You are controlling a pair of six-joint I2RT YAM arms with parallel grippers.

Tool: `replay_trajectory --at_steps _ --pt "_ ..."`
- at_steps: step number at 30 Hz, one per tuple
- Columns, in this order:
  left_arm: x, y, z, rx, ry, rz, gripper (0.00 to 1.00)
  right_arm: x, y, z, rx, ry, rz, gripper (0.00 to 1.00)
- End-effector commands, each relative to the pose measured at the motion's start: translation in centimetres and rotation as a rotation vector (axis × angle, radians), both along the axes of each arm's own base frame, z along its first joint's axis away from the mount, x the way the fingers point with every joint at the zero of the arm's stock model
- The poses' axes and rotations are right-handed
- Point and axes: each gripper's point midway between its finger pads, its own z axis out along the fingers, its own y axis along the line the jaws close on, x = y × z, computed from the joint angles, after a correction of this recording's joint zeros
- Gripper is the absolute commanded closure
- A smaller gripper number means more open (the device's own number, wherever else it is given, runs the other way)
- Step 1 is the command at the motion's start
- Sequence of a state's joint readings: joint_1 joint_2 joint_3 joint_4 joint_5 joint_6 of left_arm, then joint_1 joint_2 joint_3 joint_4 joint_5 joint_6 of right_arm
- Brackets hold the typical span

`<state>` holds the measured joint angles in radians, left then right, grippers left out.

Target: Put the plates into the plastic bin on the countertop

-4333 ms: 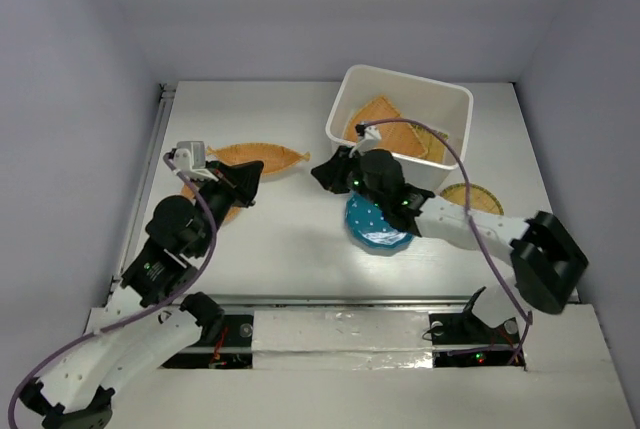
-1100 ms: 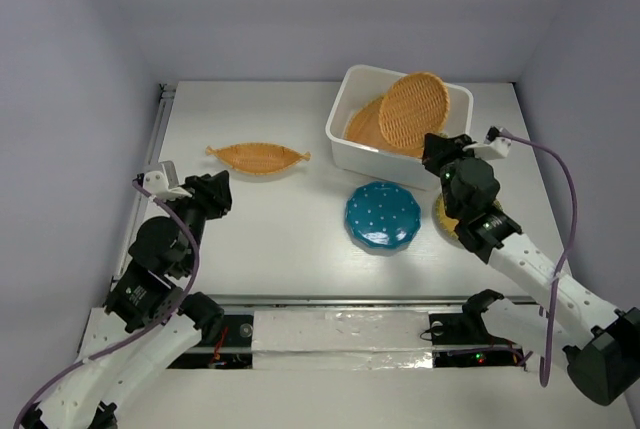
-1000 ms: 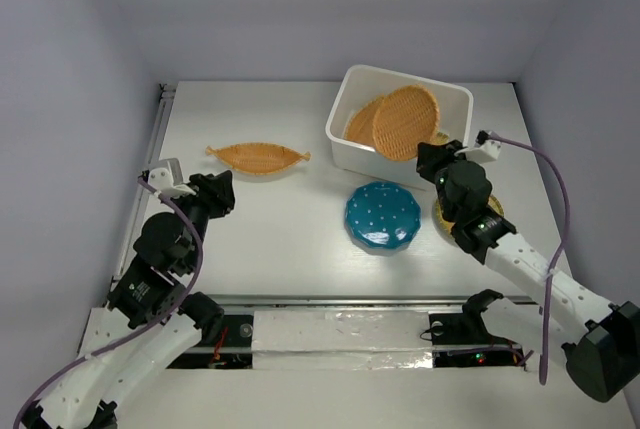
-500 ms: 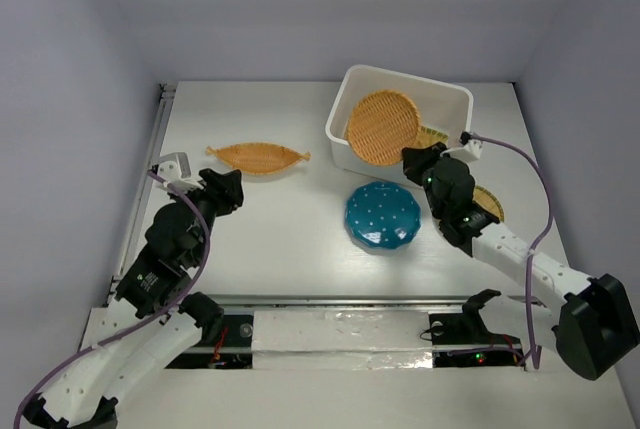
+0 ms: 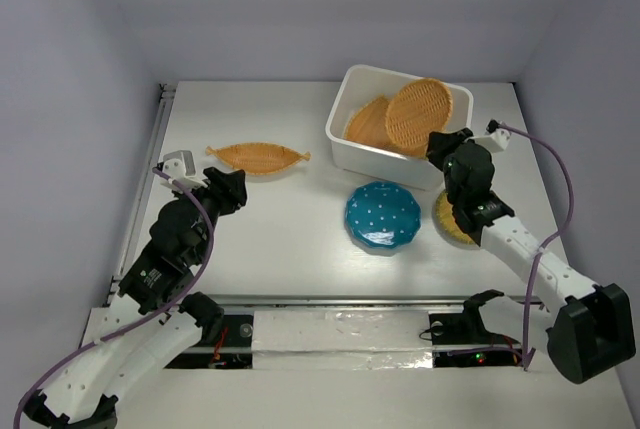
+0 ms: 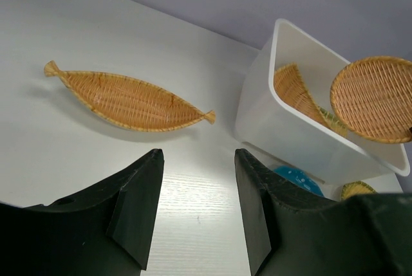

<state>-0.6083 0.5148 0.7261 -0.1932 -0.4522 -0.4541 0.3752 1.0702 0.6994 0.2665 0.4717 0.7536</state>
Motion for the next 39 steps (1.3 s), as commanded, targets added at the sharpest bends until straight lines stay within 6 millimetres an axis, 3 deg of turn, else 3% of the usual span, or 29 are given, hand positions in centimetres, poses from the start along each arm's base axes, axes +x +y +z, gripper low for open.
replay_trajectory --at_steps 1,5,10,13,14,17,19,22,25,26,27,32,39 --pt "0.2 0.1 1.4 -0.034 -0.029 0.01 0.55 1.6 -0.3 2.8 0.0 -0.066 -0.017 1.0" --pt "0.1 -0.2 1.4 -0.078 -0.032 0.005 0.55 2.7 0.4 0.4 -0.009 -0.021 0.011 1.0" --pt "0.6 -0.9 -0.4 -0.116 0.007 0.004 0.55 4.0 1.7 -1.4 -0.024 0.033 0.066 0.96" --pt "0.9 -1.2 -1.7 -0.128 0.024 0.008 0.55 4.0 1.6 -1.2 -0.027 0.039 0.063 0.66" --pt "1.1 -1.4 -1.8 -0.147 0.02 0.012 0.55 3.7 1.4 -0.4 -0.03 0.022 0.06 0.5" --pt "1.8 -1.6 -3.6 -0.162 0.039 0.03 0.55 2.9 0.6 1.0 -0.047 -0.001 0.035 0.31" --pt "2.3 -1.7 -5.7 -0.14 0.074 0.05 0.54 1.9 -0.3 2.9 -0.056 -0.032 0.013 0.29" --pt "3.2 -1.4 -7.8 -0.118 0.106 0.1 0.44 0.1 -1.3 5.7 -0.071 -0.089 -0.001 0.29" --pt "3.8 -1.2 -9.9 -0.108 0.138 0.149 0.39 -2.0 -1.7 8.0 -0.078 -0.146 0.018 0.71" --pt "4.1 -1.0 -10.1 -0.118 0.134 0.172 0.38 -2.5 -1.7 8.3 -0.087 -0.158 0.028 0.98" --pt "4.2 -0.9 -10.8 -0.119 0.146 0.186 0.36 -3.1 -1.6 8.8 -0.087 -0.173 0.048 1.0" --pt "5.7 -0.8 -13.2 -0.233 0.19 0.276 0.38 -5.8 -0.8 9.7 -0.122 -0.212 0.143 0.99" --pt "8.5 0.2 -16.4 -0.347 0.28 0.298 0.41 -7.0 0.2 8.0 -0.181 -0.183 0.234 0.67"
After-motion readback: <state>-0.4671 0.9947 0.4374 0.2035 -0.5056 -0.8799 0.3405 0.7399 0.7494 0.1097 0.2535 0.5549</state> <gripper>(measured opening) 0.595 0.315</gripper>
